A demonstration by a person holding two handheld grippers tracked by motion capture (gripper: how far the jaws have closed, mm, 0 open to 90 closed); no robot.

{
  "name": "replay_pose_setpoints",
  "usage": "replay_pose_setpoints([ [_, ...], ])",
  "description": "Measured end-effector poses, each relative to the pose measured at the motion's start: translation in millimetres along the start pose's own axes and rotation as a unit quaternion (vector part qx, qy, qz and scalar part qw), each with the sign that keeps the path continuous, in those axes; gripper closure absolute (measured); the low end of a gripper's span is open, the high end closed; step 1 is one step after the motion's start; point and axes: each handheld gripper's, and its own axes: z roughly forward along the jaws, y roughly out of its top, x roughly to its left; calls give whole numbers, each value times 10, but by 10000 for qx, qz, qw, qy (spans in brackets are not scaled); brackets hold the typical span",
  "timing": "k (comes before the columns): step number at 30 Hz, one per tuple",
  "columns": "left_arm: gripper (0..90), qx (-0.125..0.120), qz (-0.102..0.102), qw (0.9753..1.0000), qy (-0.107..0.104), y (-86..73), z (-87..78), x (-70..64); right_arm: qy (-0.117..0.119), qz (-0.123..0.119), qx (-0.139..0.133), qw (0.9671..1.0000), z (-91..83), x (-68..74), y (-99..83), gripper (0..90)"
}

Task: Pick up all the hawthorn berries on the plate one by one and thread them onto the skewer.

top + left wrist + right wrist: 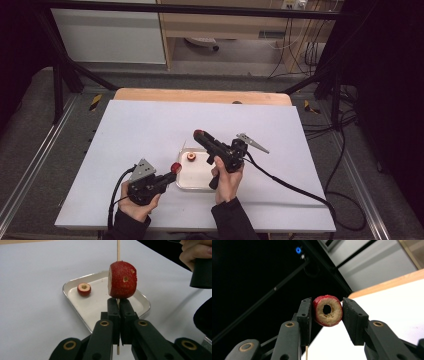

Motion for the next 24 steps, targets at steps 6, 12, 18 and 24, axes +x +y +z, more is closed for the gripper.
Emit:
replay_pose_setpoints([
  [6,882,18,40,10000,-68,11,13,-61,149,121,-336,9992,-7,14,-71,612],
  [12,883,78,14,9998,-163,13,50,-93,273,105,-535,9981,-5,20,-117,613],
  [18,883,74,-19,9997,-211,19,77,-116,425,98,-718,9965,-8,23,-175,613],
  [24,883,40,-21,9997,-220,24,88,-130,487,176,-678,9964,8,4,-219,614],
])
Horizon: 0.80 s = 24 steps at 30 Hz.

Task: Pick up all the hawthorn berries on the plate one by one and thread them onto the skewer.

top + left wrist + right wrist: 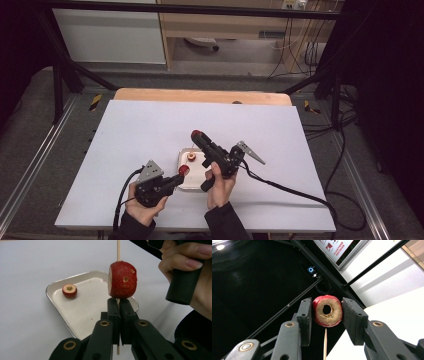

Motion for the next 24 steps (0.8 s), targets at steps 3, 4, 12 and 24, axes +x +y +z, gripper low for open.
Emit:
replay_pose_setpoints([
  [3,883,17,-5,10000,7,-4,6,1,14,3,-6,10000,1,-5,-7,614],
  [4,883,25,8,10000,16,-4,7,3,20,4,-10,10000,2,-5,-9,614],
  [12,883,27,3,10000,14,-7,12,5,41,0,-4,10000,-4,-1,-10,614],
  [24,883,-27,-30,10000,47,-2,6,15,41,37,2,10000,-2,-5,-32,614],
])
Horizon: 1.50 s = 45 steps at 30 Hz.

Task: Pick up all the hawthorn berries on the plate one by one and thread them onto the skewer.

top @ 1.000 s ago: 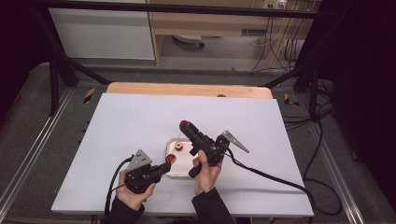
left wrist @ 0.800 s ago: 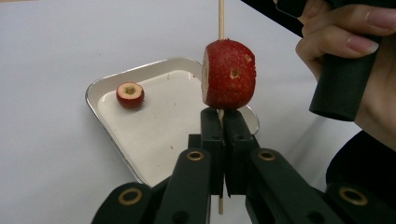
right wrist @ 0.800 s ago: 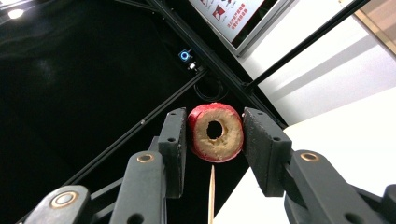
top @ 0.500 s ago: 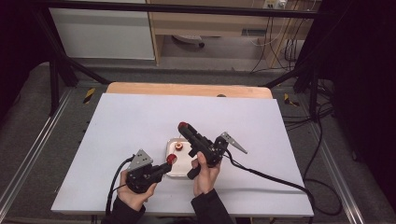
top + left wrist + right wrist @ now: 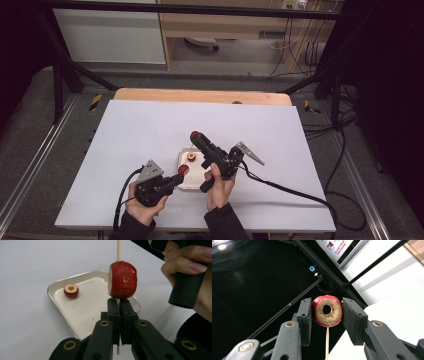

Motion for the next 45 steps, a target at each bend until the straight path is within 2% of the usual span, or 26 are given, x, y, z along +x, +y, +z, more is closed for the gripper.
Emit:
replay_pose_setpoints([
  [12,884,-29,-149,9999,49,0,27,-8,-25,38,64,10000,-5,-17,-94,616],
  [18,886,-14,-62,9999,146,-4,42,-24,-77,67,135,9999,-16,2,-106,620],
  [23,886,-22,-110,9999,116,3,41,-2,-117,-17,210,9997,-27,23,-92,625],
  [27,887,-129,-101,9998,62,16,19,-5,-112,-129,275,9995,-31,29,-83,627],
  [32,887,-176,-116,9998,64,58,1,16,-52,-137,261,9996,-37,39,-92,630],
  [36,888,-88,-52,9999,123,50,34,-3,-71,-132,305,9994,-51,37,-153,632],
  [38,888,-63,-33,9999,92,45,44,0,-94,-224,343,9991,-62,54,-161,632],
  [40,888,-85,46,9999,72,44,48,-6,-111,-262,398,9988,-73,67,-148,632],
  [45,888,-103,86,9999,43,40,50,3,-152,-385,556,9976,-92,99,-104,634],
])
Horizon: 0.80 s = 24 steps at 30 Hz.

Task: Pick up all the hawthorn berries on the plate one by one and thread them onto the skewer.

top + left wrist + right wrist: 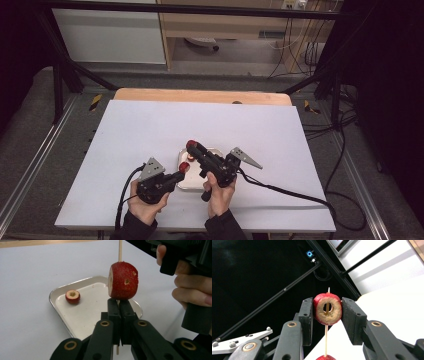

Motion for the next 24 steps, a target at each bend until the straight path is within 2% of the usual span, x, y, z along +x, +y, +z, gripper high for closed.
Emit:
replay_pose_setpoints([
  [3,888,-52,47,10000,5,5,-11,-12,-33,-48,18,10000,-11,9,14,635],
  [8,889,-45,123,9999,-17,-4,-2,-5,-40,10,153,9999,-5,-16,28,636],
  [18,889,-55,80,9999,-40,8,-8,-1,-3,178,261,9995,-15,-34,37,639],
  [23,890,-4,32,10000,-82,13,2,15,-21,147,355,9993,-18,-39,-6,640],
  [24,890,-98,48,9999,-68,19,-3,11,-11,164,393,9991,-17,-39,-17,640],
])
